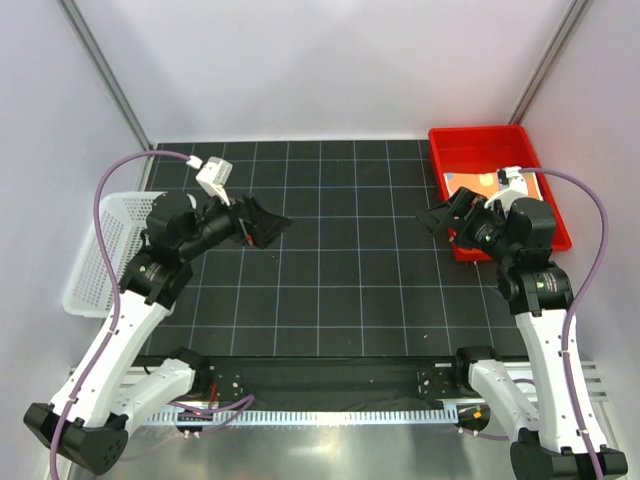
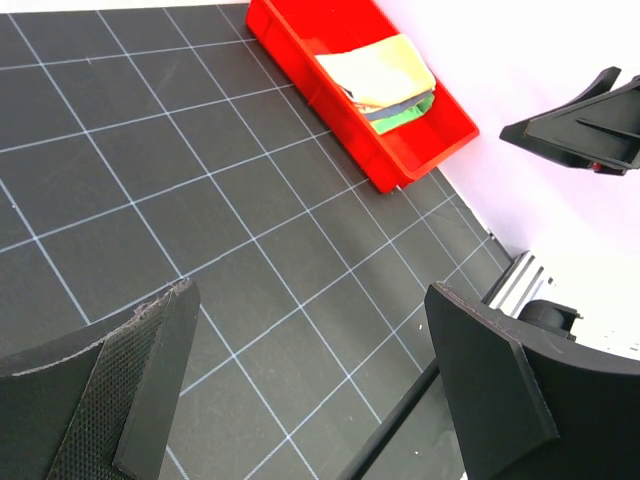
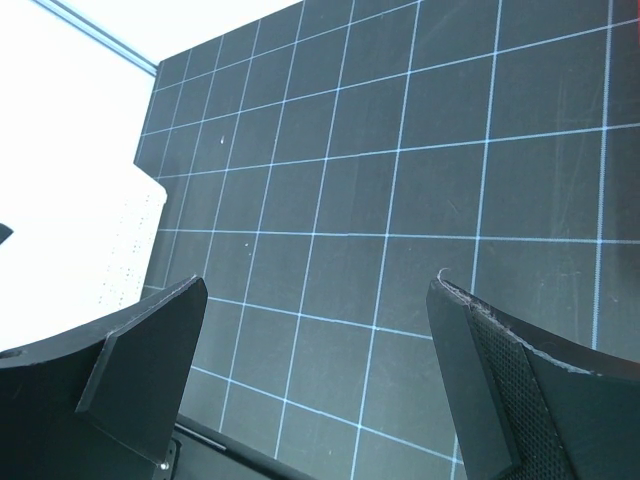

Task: Fold and stack the towels
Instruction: Neatly place the folded towel into the bin

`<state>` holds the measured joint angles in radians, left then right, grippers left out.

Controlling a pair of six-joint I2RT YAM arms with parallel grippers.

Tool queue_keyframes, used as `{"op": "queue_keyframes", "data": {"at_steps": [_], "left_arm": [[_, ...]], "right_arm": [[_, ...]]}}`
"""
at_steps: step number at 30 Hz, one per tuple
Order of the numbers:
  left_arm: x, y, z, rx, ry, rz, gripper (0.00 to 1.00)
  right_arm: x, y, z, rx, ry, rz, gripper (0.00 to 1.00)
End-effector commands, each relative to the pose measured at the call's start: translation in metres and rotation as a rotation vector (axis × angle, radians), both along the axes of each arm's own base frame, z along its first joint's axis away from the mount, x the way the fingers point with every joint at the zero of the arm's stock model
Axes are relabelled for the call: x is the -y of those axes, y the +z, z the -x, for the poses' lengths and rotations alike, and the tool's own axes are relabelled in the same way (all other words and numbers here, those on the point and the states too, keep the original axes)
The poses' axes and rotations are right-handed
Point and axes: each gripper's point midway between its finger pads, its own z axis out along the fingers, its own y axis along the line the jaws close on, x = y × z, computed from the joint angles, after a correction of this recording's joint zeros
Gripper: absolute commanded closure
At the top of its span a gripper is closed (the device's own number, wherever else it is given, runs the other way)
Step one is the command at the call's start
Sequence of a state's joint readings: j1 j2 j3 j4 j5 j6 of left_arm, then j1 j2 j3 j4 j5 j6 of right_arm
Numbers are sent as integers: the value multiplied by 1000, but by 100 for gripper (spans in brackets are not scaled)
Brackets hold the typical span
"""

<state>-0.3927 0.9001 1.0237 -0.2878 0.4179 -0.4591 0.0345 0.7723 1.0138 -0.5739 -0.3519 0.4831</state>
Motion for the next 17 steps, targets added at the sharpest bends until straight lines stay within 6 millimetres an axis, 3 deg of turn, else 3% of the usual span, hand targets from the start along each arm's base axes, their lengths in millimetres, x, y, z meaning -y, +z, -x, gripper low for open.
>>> {"op": "queue_keyframes", "data": {"at_steps": [1, 17], "left_arm": [[2, 10, 3, 52, -27, 9, 0], [8, 8, 0, 26, -53, 15, 0]], "right_arm": [[5, 17, -1, 58, -18, 28, 0], [13, 13, 1, 59, -54, 66, 0]]}}
